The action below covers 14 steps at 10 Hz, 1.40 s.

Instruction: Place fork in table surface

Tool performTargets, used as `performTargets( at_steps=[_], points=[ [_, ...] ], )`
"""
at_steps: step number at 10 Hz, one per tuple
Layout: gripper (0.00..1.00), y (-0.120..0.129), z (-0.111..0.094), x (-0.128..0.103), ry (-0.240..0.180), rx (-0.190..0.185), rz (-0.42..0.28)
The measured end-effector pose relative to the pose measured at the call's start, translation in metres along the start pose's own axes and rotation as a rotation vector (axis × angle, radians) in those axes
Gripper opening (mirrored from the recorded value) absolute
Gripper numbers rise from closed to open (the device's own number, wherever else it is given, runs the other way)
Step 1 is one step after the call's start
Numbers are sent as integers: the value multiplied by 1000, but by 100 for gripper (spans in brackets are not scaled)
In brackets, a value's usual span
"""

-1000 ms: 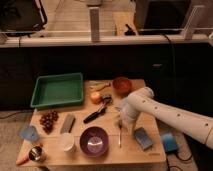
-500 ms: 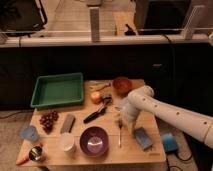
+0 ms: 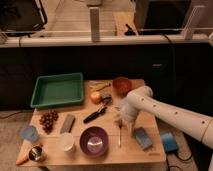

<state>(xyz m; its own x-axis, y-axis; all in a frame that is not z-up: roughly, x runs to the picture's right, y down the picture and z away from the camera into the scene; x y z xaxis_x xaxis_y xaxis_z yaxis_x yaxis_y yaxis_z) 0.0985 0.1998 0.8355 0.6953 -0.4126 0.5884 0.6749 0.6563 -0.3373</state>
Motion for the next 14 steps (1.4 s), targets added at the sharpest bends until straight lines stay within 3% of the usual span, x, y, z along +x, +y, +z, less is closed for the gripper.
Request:
performTargets(
  at_steps=[5,9,12,14],
  points=[
    [78,8,4,-8,10,15,-109],
    [41,7,10,-11,32,-28,-166],
    [11,5,14,-19,19,-61,-298],
    [9,3,16,-24,7,-81,-370]
  ],
)
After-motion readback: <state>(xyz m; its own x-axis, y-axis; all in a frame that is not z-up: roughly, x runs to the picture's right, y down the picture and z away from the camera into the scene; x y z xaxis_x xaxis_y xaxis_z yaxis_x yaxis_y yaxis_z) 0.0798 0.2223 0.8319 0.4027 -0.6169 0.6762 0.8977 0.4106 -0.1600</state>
